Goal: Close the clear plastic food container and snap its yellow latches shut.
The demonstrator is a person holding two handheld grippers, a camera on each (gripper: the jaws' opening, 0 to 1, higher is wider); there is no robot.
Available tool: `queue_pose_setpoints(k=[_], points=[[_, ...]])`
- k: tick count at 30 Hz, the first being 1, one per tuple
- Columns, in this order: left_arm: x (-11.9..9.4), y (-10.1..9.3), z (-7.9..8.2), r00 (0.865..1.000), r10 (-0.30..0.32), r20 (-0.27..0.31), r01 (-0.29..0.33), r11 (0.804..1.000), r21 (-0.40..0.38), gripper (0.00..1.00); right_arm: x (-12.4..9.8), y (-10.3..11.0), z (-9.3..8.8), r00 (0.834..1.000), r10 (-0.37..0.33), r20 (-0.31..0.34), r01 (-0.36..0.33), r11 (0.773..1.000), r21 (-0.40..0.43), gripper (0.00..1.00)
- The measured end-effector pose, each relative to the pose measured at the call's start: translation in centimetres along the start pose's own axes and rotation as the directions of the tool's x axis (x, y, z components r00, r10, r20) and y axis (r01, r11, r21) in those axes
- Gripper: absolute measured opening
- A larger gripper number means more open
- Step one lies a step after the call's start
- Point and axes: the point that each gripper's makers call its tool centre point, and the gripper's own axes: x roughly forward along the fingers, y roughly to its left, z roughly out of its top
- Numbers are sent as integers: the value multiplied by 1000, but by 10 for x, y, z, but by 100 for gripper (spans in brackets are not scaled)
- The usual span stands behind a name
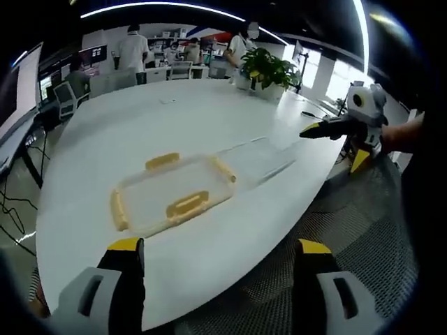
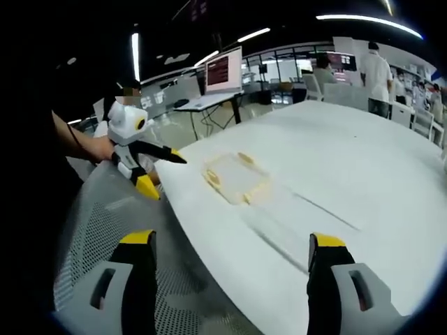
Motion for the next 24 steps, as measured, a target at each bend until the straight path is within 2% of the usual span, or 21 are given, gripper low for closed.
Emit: queue_pose_setpoints(k=[6,11,16,24], points=[[-2,-3,7,999,-22,32,22,1000,-7,82,2,2,10,1000,14,-22,-15,999,-50,84],[-3,-5,11,998,-38,47,38,999,-6,83,8,-1,29,1000,9,24,-8,999,-43,81],[-7,-11,18,996,-62,68,61,998,22,84,12,2,32,999,1,37,0,999,-41,78],[-7,-13,20,993,-109,53,106,993,47,83,20,13,36,1000,8,21,-7,998,-68,78]])
